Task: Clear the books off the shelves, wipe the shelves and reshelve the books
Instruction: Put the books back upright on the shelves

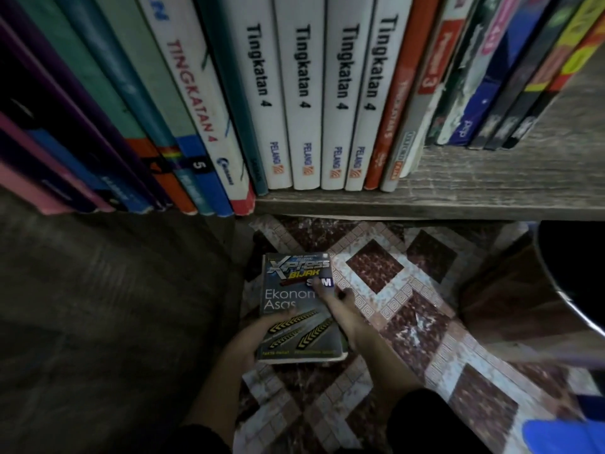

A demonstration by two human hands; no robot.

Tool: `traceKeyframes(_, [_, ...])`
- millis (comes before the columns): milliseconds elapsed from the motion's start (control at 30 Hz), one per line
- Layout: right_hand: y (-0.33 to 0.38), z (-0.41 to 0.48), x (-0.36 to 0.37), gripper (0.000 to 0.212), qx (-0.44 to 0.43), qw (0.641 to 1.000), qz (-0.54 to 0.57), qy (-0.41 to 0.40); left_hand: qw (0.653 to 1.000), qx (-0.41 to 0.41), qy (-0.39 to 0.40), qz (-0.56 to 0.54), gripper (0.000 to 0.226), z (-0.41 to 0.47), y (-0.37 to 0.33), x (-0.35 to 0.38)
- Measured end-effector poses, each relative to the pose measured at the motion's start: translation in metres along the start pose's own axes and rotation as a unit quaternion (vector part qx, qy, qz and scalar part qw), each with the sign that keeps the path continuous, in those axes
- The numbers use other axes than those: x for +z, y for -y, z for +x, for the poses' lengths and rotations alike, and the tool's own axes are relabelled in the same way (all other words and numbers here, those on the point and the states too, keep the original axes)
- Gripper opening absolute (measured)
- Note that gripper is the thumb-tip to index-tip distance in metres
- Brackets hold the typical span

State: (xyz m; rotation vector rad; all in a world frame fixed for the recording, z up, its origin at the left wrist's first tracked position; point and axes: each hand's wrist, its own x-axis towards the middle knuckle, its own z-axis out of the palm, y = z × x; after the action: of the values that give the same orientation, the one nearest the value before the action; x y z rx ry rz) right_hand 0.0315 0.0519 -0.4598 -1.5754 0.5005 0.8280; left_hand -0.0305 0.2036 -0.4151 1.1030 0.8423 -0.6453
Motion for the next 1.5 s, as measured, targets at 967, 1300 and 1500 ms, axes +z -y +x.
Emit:
traceKeyframes(967, [0.066,-0.262,-0.114,0.045,-0.117,0.938,0.325,-0.035,0.890,0.075,0.130,0.430,0.032,-0.223,-0.086,0.161])
traceKeyframes(1300, [0.049,-0.339,-0.149,0.076,-0.179,0.912,0.356,-0.097,0.866,0.103,0.179,0.455,0.031,-0.286,-0.057,0.207])
traceKeyframes(1500, [0.073,-0.357,-0.176,0.059,-0.199,0.908,0.347,-0.125,0.893,0.147,0.190,0.381,0.026,-0.302,-0.050,0.229])
